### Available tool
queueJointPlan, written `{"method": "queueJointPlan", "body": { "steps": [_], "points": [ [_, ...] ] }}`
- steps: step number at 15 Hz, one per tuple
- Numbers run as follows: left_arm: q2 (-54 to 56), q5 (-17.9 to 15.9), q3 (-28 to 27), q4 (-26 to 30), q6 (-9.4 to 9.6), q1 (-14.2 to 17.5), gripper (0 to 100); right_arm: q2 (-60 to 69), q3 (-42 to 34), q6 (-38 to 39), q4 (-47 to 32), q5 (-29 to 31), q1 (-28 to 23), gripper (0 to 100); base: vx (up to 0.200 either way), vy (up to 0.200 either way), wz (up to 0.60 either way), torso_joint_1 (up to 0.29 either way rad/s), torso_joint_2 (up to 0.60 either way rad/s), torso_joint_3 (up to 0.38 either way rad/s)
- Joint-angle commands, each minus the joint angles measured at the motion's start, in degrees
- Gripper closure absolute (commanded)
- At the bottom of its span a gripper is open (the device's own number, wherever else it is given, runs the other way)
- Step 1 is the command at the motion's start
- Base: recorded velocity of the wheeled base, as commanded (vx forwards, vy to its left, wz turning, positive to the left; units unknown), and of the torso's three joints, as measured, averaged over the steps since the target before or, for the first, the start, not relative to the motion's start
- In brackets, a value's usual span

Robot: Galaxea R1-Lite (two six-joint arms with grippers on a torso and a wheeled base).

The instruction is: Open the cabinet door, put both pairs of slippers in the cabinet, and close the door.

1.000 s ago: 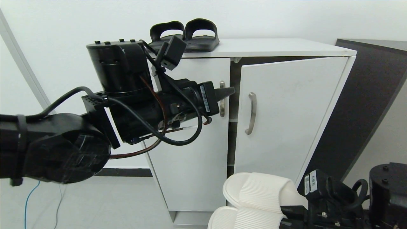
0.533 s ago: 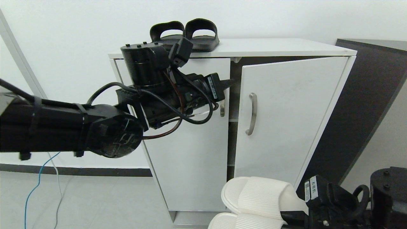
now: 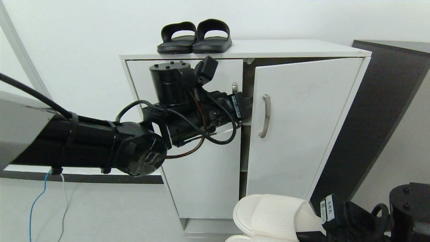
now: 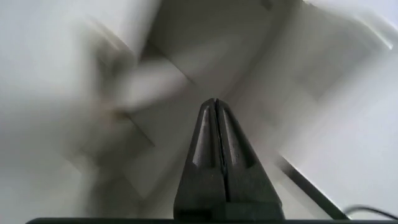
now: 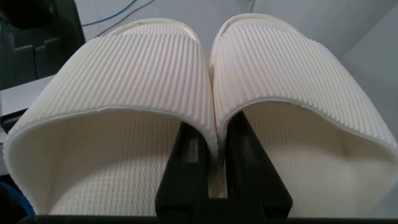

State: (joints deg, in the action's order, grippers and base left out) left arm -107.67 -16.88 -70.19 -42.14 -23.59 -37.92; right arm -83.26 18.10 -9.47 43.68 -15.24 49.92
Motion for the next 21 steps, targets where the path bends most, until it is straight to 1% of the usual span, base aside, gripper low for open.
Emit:
{"method": "queueJointPlan", "body": {
  "steps": [1,2,3,4,5,7,9,10,11,12,14,15,16,18,19,20,21],
  "points": [
    [2.3,-0.3,2.3,-0.2,0.12,-2.4,100,-0.1,0.0,0.0,0.0,-0.1,0.0,100,-0.200,0.000,0.00,-0.002,0.01,0.012],
    [3.7,-0.4,3.8,-0.2,0.83,-3.7,100,-0.1,0.0,0.0,0.0,-0.1,0.1,100,-0.200,0.000,0.00,-0.002,0.00,0.002],
    [4.0,-0.4,4.1,-0.2,1.70,-4.2,100,-0.1,0.0,0.0,0.0,-0.1,0.2,100,-0.200,0.000,0.00,-0.002,0.00,0.002],
    [4.0,-0.4,4.1,-0.2,2.06,-4.3,100,-0.2,0.0,0.0,0.0,-0.1,0.3,100,-0.200,0.000,0.00,0.007,0.00,0.002],
    [3.8,-0.4,4.1,-0.2,2.14,-4.3,100,-0.2,0.0,0.0,0.1,0.0,0.3,100,0.000,0.000,0.00,0.000,0.00,0.000],
    [3.9,-0.3,4.3,-0.2,2.76,-3.5,100,-0.4,0.3,0.0,0.3,1.1,0.0,100,0.000,0.000,0.00,0.000,0.00,0.000],
    [6.3,-0.3,6.8,-0.7,2.85,-1.3,100,-1.6,1.7,0.1,0.4,5.0,-1.0,100,0.000,0.000,0.00,0.000,0.00,0.000],
    [8.1,-0.3,8.8,-0.9,2.93,-0.6,100,-1.8,2.1,0.2,0.4,5.8,-1.8,100,0.000,0.000,0.00,0.000,0.00,0.000],
    [12.2,-0.3,12.6,-0.8,3.73,0.4,100,-2.6,2.7,0.2,0.4,6.0,-3.1,100,0.000,0.000,0.00,0.000,0.00,0.000],
    [16.7,-0.3,17.6,-0.8,5.66,1.5,100,-3.2,3.1,0.2,0.5,6.0,-4.1,100,0.000,0.000,0.00,0.000,0.00,0.000],
    [24.4,-0.3,25.9,-0.7,8.30,3.6,100,-3.8,3.4,0.3,0.5,6.0,-5.3,100,0.000,0.000,0.00,0.000,0.00,0.000],
    [25.1,-0.3,26.5,-0.7,8.47,3.6,100,-3.9,3.4,0.3,0.5,5.9,-5.4,100,0.000,0.000,0.00,0.000,0.00,0.000],
    [34.2,2.4,34.2,-0.1,9.70,5.1,100,-3.9,3.7,0.4,0.5,6.0,-5.7,100,0.000,0.000,0.00,0.000,0.00,0.000],
    [43.7,8.1,40.4,0.3,9.97,5.2,100,-3.9,3.7,0.3,0.5,6.0,-6.5,100,0.000,0.000,0.00,0.000,0.00,0.000],
    [48.5,11.9,43.0,2.1,10.14,6.0,100,-3.7,3.7,0.4,0.5,6.0,-6.9,100,0.000,0.000,0.00,0.000,0.00,0.000],
    [53.2,14.7,45.5,5.1,11.81,8.0,100,-3.7,3.7,0.4,0.5,6.0,-7.4,100,0.000,0.000,0.00,0.000,0.00,0.000],
    [57.0,15.7,48.2,8.9,14.36,10.6,100,-3.7,3.7,0.4,0.5,6.0,-7.9,100,0.000,0.000,0.00,0.000,0.00,0.000]
  ]
}}
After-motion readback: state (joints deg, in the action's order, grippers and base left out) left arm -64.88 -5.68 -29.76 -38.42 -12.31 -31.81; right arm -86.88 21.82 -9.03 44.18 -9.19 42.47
